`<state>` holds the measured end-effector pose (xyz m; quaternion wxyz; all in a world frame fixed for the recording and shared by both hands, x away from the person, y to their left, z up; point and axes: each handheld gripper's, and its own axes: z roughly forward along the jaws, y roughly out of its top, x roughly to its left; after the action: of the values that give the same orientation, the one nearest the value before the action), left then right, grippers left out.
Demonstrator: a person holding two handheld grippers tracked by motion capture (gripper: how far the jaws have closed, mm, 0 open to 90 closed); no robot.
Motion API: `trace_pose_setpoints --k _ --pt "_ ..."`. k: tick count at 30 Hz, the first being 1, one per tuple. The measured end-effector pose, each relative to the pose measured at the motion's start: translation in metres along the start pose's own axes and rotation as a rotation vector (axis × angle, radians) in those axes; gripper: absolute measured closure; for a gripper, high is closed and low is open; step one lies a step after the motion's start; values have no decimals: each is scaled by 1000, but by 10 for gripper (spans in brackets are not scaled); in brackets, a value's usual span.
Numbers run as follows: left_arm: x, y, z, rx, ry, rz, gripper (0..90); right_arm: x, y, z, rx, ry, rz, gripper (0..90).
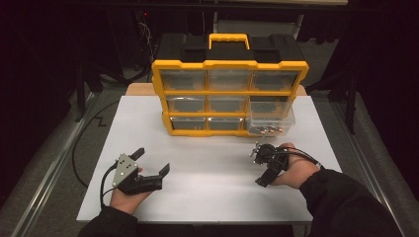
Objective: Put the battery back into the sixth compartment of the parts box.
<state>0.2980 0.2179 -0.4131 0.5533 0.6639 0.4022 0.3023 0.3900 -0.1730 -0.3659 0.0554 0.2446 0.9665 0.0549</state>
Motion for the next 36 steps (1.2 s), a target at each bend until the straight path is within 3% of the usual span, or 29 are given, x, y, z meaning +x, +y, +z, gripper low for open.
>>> trace_pose_setpoints --k 8,15,20,22,36 --pt "0 0 0 0 -1 0 4 2 -1 11 15 -12 9 10" --pt "0 0 1 3 -2 1 4 2 -4 14 -5 -35 22 9" --pt "0 -1 1 7 -3 3 4 -2 -8 13 -69 -51 11 9" --pt "0 -1 1 8 -4 3 4 -2 -12 12 -96 -59 47 9" --pt "0 -2 3 18 -2 4 4 -2 -31 16 -295 -72 131 9"
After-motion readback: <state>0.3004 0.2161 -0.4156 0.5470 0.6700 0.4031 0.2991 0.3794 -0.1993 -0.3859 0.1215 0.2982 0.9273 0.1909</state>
